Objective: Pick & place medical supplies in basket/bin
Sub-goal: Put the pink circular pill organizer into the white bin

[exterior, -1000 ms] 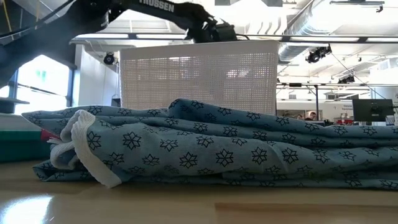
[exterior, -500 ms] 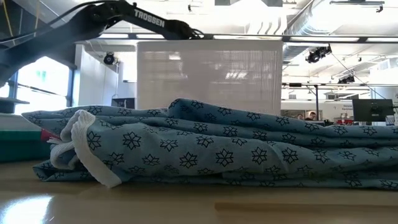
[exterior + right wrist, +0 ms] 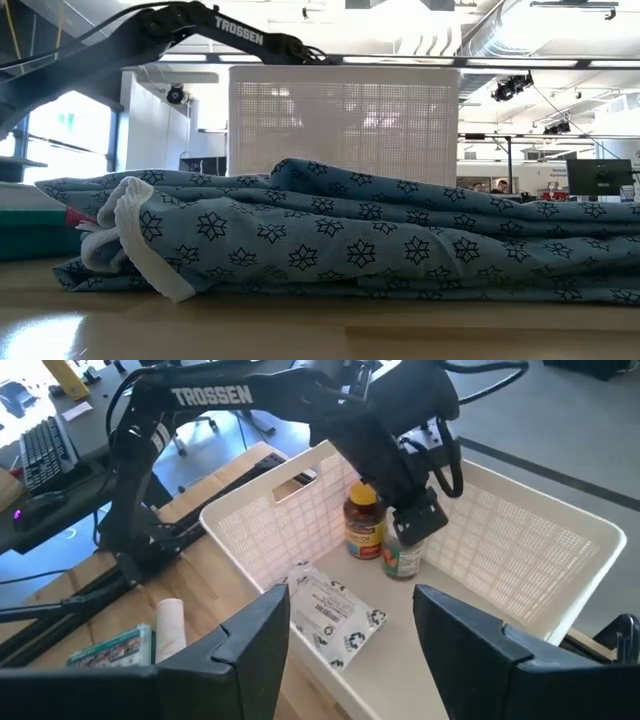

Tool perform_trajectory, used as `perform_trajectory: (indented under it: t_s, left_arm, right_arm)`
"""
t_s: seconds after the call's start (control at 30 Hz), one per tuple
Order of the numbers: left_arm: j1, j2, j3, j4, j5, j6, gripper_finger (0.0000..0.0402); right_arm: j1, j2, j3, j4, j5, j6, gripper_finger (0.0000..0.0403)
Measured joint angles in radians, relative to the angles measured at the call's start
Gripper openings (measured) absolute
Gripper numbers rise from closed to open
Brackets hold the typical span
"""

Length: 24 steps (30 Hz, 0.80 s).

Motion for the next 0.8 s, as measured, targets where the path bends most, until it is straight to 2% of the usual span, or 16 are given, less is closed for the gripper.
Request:
perform_trajectory:
  t_s: [0.47, 0.8]
  left_arm:
    - [-0.068, 0.001, 0.001, -0.028, 0.017, 0.004, 0.0053]
    - [-0.067, -0.017, 0.01, -0.058, 0.202, -0.037, 0.0053]
  right_arm:
    - [0.0, 0.0, 0.0, -0.001, -0.016, -0.004, 0.0204]
    - [0.0, 0.0, 0.0, -0.004, -0.04, -0.028, 0.0204]
